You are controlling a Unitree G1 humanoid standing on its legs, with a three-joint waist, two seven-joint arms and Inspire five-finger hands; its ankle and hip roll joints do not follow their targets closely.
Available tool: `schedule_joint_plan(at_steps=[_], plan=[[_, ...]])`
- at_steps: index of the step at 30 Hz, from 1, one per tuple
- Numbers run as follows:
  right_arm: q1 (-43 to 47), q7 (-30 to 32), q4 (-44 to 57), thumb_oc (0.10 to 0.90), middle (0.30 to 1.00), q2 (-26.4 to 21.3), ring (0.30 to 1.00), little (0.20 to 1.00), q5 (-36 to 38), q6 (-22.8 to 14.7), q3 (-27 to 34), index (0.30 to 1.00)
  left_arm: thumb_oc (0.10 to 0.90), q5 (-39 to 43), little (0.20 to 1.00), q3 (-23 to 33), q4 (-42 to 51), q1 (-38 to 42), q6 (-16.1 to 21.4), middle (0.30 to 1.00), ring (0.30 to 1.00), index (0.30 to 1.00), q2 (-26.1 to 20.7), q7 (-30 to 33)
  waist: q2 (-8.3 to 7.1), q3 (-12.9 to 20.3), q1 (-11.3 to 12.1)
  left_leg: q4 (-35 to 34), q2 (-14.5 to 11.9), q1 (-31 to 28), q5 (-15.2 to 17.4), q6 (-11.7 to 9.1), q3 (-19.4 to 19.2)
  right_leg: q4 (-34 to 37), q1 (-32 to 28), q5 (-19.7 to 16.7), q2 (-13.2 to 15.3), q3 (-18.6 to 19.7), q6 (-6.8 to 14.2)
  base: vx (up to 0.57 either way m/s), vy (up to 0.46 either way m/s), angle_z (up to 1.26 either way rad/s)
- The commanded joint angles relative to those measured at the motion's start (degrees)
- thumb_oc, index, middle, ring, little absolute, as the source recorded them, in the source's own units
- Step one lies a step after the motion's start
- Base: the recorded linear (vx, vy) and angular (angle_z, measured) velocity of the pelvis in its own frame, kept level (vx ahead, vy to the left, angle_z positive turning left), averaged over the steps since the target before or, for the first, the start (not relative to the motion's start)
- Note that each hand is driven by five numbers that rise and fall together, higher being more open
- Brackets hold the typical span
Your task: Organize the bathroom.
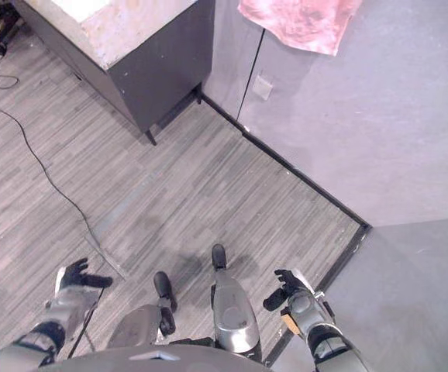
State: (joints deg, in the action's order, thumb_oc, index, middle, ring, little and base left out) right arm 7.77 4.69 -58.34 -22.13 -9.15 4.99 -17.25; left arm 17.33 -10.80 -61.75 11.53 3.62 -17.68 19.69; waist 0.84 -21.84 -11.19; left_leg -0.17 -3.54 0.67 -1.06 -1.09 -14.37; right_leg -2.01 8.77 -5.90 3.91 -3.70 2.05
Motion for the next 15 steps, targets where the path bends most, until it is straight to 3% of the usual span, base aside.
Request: schedule_joint_plan(at_steps=[1, 2, 4, 5, 6, 8, 9, 10, 11, 13, 15], plan=[[-2.28, 3.01, -0.77, 0.800, 0.900, -2.99, 0.900, 0.900, 4.97, -0.26, 0.00, 0.900, 0.800, -1.40, 0.900, 1.40, 0.80, -0.96, 2.45, 0.900, 0.900, 0.900, -2.38, 1.73, -0.77, 3.84, -0.93, 25.20, -4.06, 2.51, -0.13, -2.00, 5.33, -8.00, 4.89, 2.31, -0.52, 3.67, -1.33, 0.15, -0.091, 0.08], [-2.42, 3.43, -0.66, 0.800, 0.900, -2.79, 0.900, 0.900, 5.69, -0.22, -0.20, 0.900, 0.800, -0.99, 0.900, 1.51, 0.73, -1.03, 2.75, 0.900, 0.900, 0.900, -2.27, 2.26, -1.32, 3.97, -0.90, 32.34, -4.49, 4.41, -3.18, -2.44, 7.81, -8.76, 4.72, 2.67, -1.27, 4.49, -2.48, 0.14, -0.091, 0.06], [-2.55, 3.98, -0.40, 0.800, 0.900, -2.80, 0.900, 0.900, 6.93, -0.17, -0.49, 0.900, 0.800, -0.34, 0.900, 1.41, 0.85, -1.02, 2.48, 0.900, 0.900, 0.900, -2.15, 3.01, -1.95, 4.05, -0.76, 38.66, -4.42, 7.87, -5.16, -2.12, 10.03, -9.28, 4.65, 2.75, -1.63, 5.53, -3.28, 0.09, -0.031, -0.14], [-2.34, 4.76, 0.09, 0.800, 0.900, -2.75, 0.900, 0.900, 9.10, 0.18, -0.70, 0.900, 0.800, 0.13, 0.900, 1.94, 1.43, -1.54, 1.97, 0.900, 0.900, 0.900, -1.36, 4.77, -3.12, 3.63, 0.21, 44.80, -3.97, 14.17, -3.83, 0.28, 12.60, -9.93, 3.34, 3.25, -1.98, 7.22, -4.04, 0.14, 0.040, -0.59], [-2.21, 5.29, 0.26, 0.800, 0.900, -2.66, 0.900, 0.900, 9.98, 0.34, -0.72, 0.900, 0.800, 0.72, 0.900, 2.14, 1.40, -1.91, 1.78, 0.900, 0.900, 0.900, -1.03, 5.58, -3.53, 3.65, 0.71, 43.67, -4.09, 16.18, -2.73, 1.38, 12.76, -10.02, 2.40, 3.87, -2.27, 7.87, -4.09, 0.23, 0.123, -0.81], [-1.72, 5.88, -0.41, 0.800, 0.900, -2.13, 0.900, 0.900, 11.12, 0.06, -0.08, 0.900, 0.800, 0.87, 0.900, 2.63, 0.88, -2.72, 2.16, 0.900, 0.900, 0.900, -1.11, 6.09, -3.69, 4.28, 1.46, 26.98, -5.19, 14.07, -2.76, 2.01, 13.84, -10.11, 0.79, 5.55, -3.18, 9.82, -2.72, 0.22, 0.217, -0.57], [-1.72, 5.88, -0.41, 0.800, 0.900, -2.13, 0.900, 0.900, 11.12, 0.06, -0.08, 0.900, 0.800, 0.87, 0.900, 2.63, 0.88, -2.72, 2.16, 0.900, 0.900, 0.900, -1.11, 6.09, -3.69, 4.28, 1.46, 26.98, -5.19, 14.07, -2.76, 2.01, 13.84, -10.11, 0.79, 5.55, -3.18, 9.82, -2.72, 0.19, 0.259, -1.10], [-1.18, 5.81, -0.87, 0.800, 0.900, -1.95, 0.900, 0.900, 11.29, -0.25, 0.19, 0.900, 0.800, 1.37, 0.900, 2.75, 0.83, -2.72, 2.13, 0.900, 0.900, 0.900, -1.42, 6.30, -3.24, 4.55, 2.03, 18.10, -5.24, 12.55, -3.46, 1.62, 16.14, -10.33, 0.34, 6.53, -3.92, 11.30, -1.94, 0.26, 0.361, -1.45], [-0.71, 7.01, -0.98, 0.800, 0.900, -1.58, 0.900, 0.900, 13.47, -0.38, -0.47, 0.900, 0.800, 2.01, 0.900, 2.53, 1.22, -2.92, 1.97, 0.900, 0.900, 0.900, -2.12, 6.86, -3.15, 4.69, 3.66, 13.67, -4.49, 12.16, -4.13, 0.70, 22.58, -10.85, -0.04, 7.50, -4.29, 15.23, -0.48, 0.26, 0.361, -1.45], [-0.55, 7.34, -0.56, 0.800, 0.900, -1.18, 0.900, 0.900, 13.37, -0.26, -0.52, 0.900, 0.800, 1.86, 0.900, 2.72, 1.81, -3.06, 1.79, 0.900, 0.900, 0.900, -2.15, 7.45, -3.38, 4.60, 3.97, 16.71, -4.37, 12.32, -2.68, 0.48, 22.96, -12.00, 0.10, 8.02, -3.59, 15.78, -0.26, 0.12, 0.298, -1.09], [-0.75, 8.05, -0.71, 0.800, 0.900, -0.81, 0.900, 0.900, 13.99, -0.67, 0.87, 0.900, 0.800, 0.01, 0.900, 1.63, 1.34, -2.85, 2.95, 0.900, 0.900, 0.900, -1.80, 7.83, -2.15, 5.05, 3.23, 15.61, -3.60, 8.07, 3.52, 0.80, 18.96, -14.04, 1.45, 7.75, -0.44, 14.74, 1.30, 0.14, 0.450, -1.51]])
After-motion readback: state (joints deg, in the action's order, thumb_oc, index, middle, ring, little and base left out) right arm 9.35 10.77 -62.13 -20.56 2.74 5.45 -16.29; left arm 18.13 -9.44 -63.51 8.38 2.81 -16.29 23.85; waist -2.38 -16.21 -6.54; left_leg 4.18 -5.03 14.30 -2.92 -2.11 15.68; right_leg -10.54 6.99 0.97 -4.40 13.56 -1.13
